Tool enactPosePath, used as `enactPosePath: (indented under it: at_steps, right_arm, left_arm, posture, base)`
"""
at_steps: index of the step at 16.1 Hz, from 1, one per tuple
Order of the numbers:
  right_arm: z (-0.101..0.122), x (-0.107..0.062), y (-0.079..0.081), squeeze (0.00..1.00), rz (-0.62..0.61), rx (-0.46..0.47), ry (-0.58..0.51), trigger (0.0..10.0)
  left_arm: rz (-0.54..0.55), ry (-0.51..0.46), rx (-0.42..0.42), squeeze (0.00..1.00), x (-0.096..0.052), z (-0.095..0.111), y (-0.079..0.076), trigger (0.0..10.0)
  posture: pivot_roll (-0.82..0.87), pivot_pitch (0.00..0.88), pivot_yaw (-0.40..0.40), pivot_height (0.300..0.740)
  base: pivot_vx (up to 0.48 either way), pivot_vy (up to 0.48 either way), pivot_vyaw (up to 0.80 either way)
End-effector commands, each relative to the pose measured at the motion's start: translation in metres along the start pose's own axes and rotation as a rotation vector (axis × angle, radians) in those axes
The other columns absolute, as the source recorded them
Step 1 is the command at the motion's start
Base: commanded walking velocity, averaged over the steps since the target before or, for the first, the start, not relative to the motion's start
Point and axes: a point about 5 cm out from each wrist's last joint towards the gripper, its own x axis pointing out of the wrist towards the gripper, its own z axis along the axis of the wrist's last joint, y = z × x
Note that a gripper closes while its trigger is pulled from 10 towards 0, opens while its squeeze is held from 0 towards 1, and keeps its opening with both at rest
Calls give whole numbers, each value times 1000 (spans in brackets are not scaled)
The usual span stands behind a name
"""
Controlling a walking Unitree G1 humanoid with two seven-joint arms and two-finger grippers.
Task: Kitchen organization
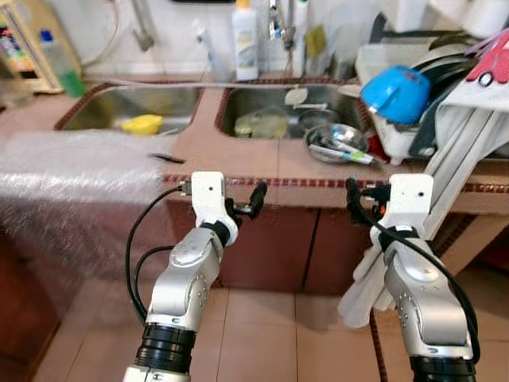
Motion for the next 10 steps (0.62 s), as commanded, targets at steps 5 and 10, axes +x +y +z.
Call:
enactPosePath:
  at_steps: [5,10]
  right_arm:
    - [6,0,2,71,2,7,-20,10000]
    - [6,0,0,63,-4,7,-20,10000]
  left_arm:
    - [15,-4,11,0,0,3,2,10000]
    - [13,-5,12,0,0,4,3,10000]
  posture:
    - [-92,0,86,740]
    - [-95,0,88,740]
  base:
    - [-275,0,0]
    - [-212,0,0]
